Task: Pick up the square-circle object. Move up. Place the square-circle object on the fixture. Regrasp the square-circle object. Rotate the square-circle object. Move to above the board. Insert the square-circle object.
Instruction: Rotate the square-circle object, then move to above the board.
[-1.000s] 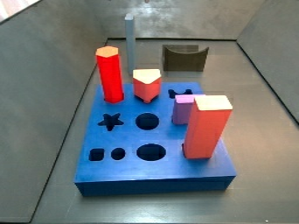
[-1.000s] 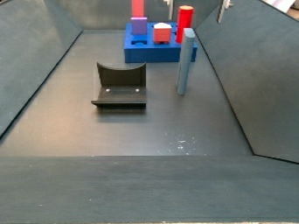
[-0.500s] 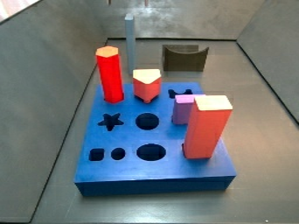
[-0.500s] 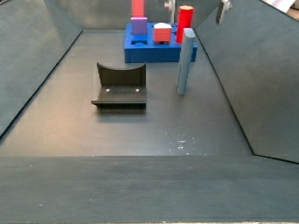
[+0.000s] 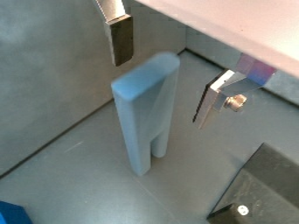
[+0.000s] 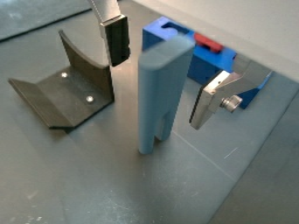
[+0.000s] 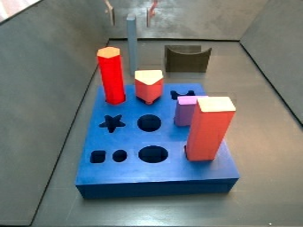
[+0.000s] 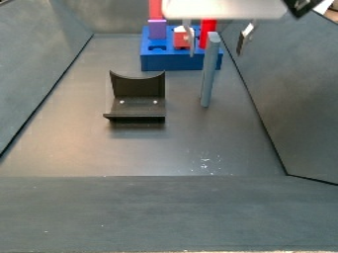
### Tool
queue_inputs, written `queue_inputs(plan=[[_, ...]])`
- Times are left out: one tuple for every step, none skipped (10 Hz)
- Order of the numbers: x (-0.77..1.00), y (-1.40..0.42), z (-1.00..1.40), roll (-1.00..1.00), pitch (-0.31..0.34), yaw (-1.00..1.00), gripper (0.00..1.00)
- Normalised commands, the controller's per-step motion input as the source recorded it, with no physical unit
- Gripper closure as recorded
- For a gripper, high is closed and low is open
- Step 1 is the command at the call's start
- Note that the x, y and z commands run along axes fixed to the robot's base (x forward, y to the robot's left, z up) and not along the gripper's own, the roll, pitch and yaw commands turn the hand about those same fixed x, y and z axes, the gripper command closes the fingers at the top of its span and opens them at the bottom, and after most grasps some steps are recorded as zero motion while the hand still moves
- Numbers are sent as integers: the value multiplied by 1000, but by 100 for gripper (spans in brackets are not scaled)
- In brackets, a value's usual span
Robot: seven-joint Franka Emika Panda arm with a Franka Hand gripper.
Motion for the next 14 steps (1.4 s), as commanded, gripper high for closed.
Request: queue_inputs(plan=[[23, 9, -302, 81, -42, 18, 0], [24, 9, -222, 93, -40, 15, 0], [0, 0, 0, 116, -35, 12, 100], [51, 29, 1000, 204, -129, 16, 100], [40, 26, 1000, 191, -97, 16, 100], [32, 21, 1000, 170, -62, 18, 100], [32, 16, 1000, 130, -15, 27, 100], [33, 11, 1000, 77, 22, 38, 100], [34, 6, 1000, 26, 55, 44, 100], [36, 4, 1000, 5, 64, 44, 100], [36, -1, 1000, -33, 75, 42, 100], [35, -4, 1000, -48, 74, 41, 100], [27, -8, 1000, -73, 67, 37, 100], [21, -13, 1000, -87, 61, 30, 100]])
